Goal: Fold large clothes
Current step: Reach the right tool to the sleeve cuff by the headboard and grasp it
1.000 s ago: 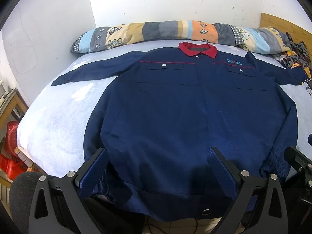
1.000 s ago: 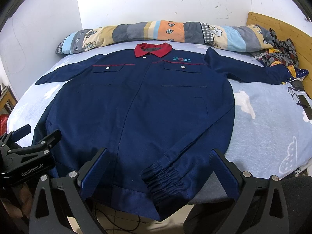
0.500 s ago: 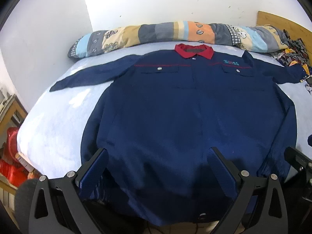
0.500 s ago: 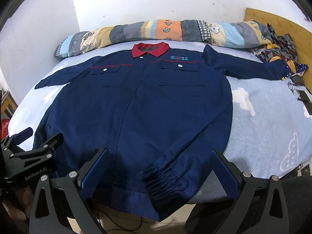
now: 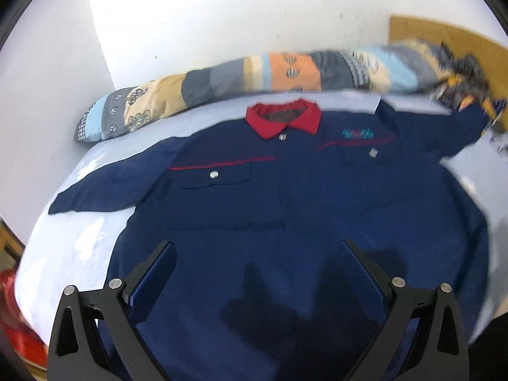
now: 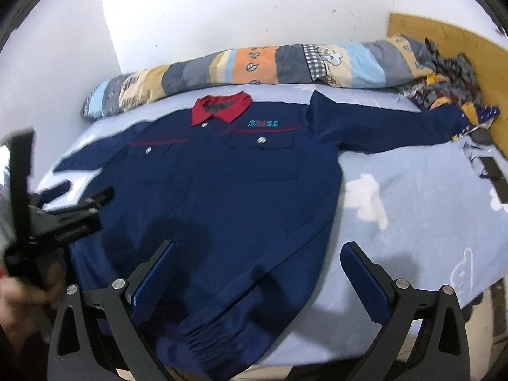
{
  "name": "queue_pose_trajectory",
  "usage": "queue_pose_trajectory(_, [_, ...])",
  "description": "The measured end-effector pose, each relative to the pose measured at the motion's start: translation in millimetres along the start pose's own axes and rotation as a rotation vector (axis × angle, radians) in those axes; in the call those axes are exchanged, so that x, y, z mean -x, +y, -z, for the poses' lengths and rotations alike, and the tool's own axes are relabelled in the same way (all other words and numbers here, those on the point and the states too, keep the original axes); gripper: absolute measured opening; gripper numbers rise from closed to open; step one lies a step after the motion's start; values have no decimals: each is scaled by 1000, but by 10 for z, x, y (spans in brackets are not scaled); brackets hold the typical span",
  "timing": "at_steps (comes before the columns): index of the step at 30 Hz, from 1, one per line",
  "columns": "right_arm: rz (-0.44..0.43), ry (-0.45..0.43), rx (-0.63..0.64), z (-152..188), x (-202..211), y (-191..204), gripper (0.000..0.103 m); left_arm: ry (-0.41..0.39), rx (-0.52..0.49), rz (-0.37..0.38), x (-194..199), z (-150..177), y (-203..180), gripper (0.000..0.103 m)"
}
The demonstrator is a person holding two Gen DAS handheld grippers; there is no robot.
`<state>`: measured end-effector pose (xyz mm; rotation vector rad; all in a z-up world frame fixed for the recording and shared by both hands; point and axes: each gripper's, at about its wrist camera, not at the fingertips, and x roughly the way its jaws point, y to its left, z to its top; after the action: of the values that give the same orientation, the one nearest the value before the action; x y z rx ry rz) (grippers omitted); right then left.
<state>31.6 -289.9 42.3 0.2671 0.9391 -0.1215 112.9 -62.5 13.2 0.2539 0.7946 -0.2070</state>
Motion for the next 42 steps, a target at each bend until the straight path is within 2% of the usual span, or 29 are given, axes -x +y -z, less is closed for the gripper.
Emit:
queue_pose_trajectory(1, [-18,16,-39,-77,-22,-158,103,33,-6,7,-79,3,0,100])
queue_pose_trajectory(2, [-26,22,-74,-146,-40,-295,103,60,2,46,-149,-4,12,100])
queue_pose_trajectory(4, [-29,18,-164,-287,-36,-651,103,73,0,67,-218,-45,24,100])
queue_pose_trajectory(7, [-35,16,-292,-516,-44,-1210,102,59,-36,50,-289,-108,43,100])
queue_pose_trajectory(10, [-24,-31,-414,-789,-28,-1807,102,44,-37,68,-305,-164,91,100])
queue_pose_trajectory(12, [5,-65,-469,-991,-37,-2180,102,34,-35,66,-320,-191,117,100])
queue_pose_trajectory(16, [74,-79,-564,-1439,-200,-2980,102,46,-24,65,-402,-238,109,100])
queue_pose_trajectory(19, [155,-48,-600,-1680,-433,-3488,95,70,-26,58,-466,-262,84,100])
queue_pose_trajectory(21, [178,-51,-623,-1792,-568,-3789,91,87,-33,58,-505,-268,59,100])
queue_pose_trajectory(24, [215,-82,-682,-1926,-735,-4203,90,95,-59,57,-564,-268,-3,100])
queue_pose_trajectory(27, [259,-88,-718,-2043,-894,-4532,86,94,-82,67,-601,-250,-66,100])
queue_pose_trajectory(29, [250,-97,-725,-2121,-1005,-4717,78,98,-95,83,-625,-235,-103,100])
queue_pose_trajectory(31, [231,-84,-717,-2201,-1158,-4876,63,101,-109,89,-654,-226,-136,100])
queue_pose_trajectory(32, [238,-76,-713,-2222,-1210,-4925,63,103,-111,93,-662,-216,-138,100])
queue_pose_trajectory(35, [256,-52,-701,-2257,-1351,-5045,46,105,-117,101,-678,-205,-163,100])
queue_pose_trajectory(37, [267,-51,-694,-2286,-1409,-5131,44,104,-121,100,-692,-200,-178,100])
queue_pose_trajectory(40, [331,-62,-663,-2344,-1439,-5234,47,119,-117,101,-731,-189,-196,100])
queue_pose_trajectory(42, [321,-57,-668,-2354,-1477,-5308,47,138,-109,108,-766,-182,-208,100])
